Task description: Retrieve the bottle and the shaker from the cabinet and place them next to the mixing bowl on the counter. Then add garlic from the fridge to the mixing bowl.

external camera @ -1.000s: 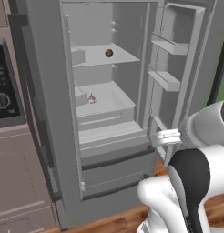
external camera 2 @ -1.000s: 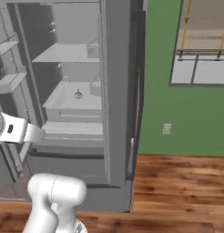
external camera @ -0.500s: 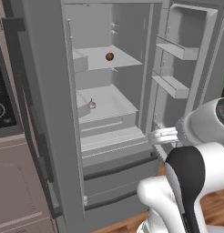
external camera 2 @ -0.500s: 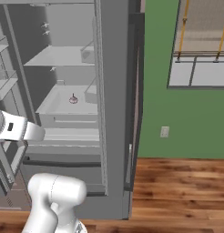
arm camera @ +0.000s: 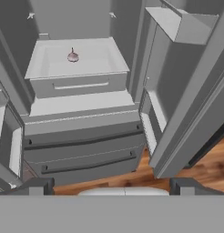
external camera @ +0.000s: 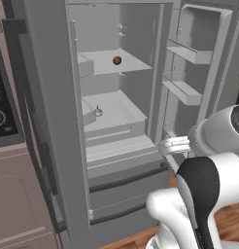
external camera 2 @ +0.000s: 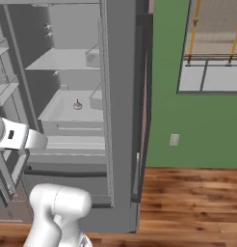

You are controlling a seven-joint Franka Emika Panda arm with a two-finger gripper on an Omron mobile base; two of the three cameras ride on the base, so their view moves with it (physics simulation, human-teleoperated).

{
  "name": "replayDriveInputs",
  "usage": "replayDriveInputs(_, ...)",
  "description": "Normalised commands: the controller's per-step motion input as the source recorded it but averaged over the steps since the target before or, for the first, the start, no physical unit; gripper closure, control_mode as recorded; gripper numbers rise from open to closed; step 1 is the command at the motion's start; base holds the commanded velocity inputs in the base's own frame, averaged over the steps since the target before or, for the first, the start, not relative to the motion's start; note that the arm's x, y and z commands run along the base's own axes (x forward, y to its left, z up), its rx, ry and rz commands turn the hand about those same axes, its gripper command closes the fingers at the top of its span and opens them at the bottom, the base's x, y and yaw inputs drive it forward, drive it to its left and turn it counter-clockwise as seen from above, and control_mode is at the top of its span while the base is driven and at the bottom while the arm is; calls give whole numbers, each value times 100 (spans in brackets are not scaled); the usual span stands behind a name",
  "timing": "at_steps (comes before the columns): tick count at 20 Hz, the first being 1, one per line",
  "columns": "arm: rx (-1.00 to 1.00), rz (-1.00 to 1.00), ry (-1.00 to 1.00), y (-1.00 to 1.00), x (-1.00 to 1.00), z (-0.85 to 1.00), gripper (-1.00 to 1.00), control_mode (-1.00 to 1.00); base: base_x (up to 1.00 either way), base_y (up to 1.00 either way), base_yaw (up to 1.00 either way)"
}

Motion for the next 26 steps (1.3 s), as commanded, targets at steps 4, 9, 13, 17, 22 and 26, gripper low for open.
replayDriveInputs(4,0,0,0,0,0,0,-100,-100,0,0,0)
replayDriveInputs(9,-4,0,21,4,52,4,-100,-100,0,0,0)
replayDriveInputs(13,-4,6,29,16,82,2,-100,-100,0,0,0)
replayDriveInputs(17,-5,1,20,62,94,-5,-100,-100,0,0,0)
replayDriveInputs(22,-1,0,8,48,80,-32,-100,-100,0,0,0)
replayDriveInputs(26,5,3,2,2,99,-19,-100,-100,0,0,0)
